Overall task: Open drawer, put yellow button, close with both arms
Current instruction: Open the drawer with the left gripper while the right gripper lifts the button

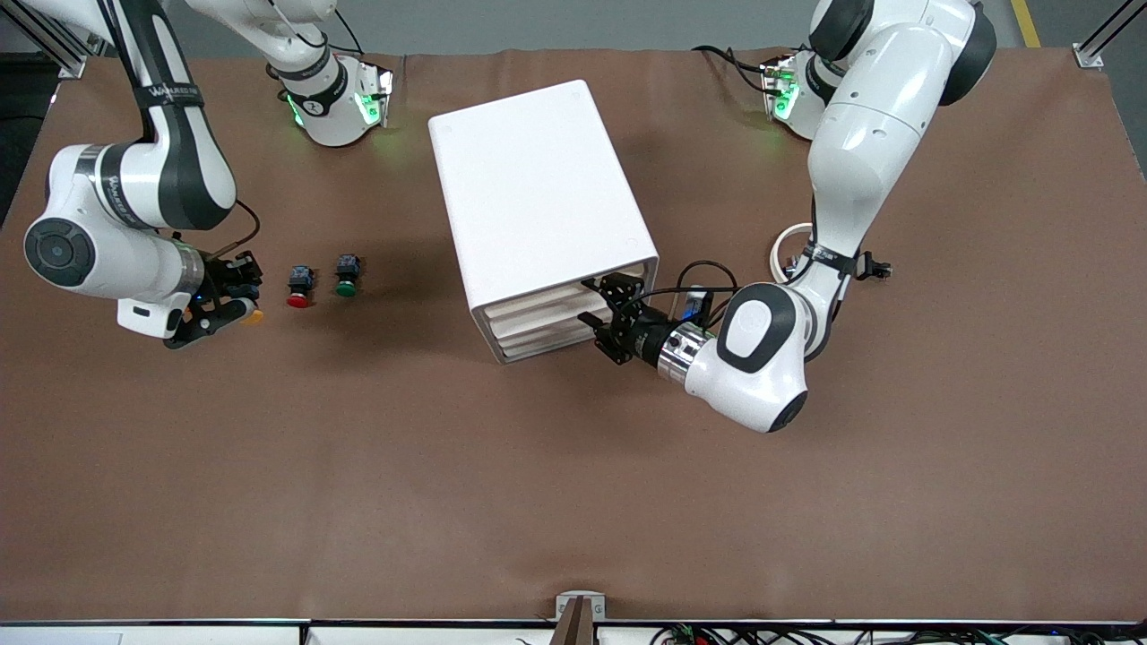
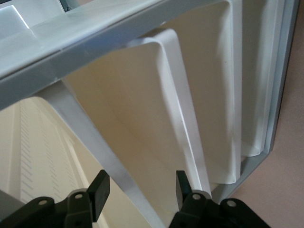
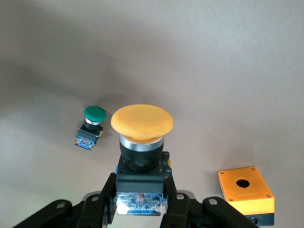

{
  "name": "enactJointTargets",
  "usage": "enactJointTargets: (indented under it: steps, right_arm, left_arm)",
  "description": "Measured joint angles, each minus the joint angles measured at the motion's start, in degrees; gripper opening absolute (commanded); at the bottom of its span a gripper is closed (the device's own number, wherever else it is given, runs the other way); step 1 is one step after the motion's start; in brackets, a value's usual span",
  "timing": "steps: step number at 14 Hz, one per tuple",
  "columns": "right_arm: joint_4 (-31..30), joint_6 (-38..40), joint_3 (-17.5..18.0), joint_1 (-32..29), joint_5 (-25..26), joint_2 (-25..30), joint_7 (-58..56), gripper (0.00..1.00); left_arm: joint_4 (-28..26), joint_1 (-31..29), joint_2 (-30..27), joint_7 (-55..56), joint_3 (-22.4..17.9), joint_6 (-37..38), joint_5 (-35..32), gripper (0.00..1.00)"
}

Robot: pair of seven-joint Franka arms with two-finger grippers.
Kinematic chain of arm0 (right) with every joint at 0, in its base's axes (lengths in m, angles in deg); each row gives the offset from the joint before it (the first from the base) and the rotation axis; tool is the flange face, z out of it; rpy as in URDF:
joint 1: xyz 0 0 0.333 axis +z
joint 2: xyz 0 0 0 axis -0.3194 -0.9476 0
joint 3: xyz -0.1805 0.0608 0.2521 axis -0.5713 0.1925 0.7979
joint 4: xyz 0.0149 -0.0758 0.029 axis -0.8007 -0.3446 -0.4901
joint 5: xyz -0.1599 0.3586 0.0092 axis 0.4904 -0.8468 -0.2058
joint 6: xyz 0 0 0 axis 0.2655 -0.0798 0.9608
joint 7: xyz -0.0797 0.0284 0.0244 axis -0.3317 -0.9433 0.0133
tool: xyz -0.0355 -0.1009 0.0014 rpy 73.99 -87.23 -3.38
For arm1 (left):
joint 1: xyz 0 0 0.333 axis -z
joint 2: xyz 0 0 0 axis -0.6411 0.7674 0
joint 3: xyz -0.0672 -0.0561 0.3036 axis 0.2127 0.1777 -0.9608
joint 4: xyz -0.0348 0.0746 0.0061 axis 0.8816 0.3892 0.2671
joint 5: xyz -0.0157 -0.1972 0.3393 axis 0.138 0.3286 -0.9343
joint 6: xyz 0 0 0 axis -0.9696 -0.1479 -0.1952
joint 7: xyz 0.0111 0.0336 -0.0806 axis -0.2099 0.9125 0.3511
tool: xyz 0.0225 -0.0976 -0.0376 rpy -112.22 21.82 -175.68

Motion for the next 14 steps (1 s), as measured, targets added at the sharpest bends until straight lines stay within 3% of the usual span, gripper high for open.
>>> enactJointTargets:
  steps: [4, 7, 14]
  right_arm:
    - [1.97, 2.58, 0.11, 3.67, -0.02, 2.38, -0.39, 0.00]
    - [4.40, 3.88, 0.20, 7.53, -0.06, 3.08, -0.61, 0.00]
    - [9.41, 3.97, 0.30, 15.33, -1.87, 3.78, -0.46, 0.00]
  left_arm:
    - [0.02, 0.07, 0.00, 0.00, 0.09, 0.43, 1.17, 0.26]
    - [0.05, 0.15, 0.00, 0.05, 0.08, 1.21, 2.55, 0.03]
    - [0.06, 0.08, 0.04, 1.54, -0.10, 1.36, 2.78, 0.00]
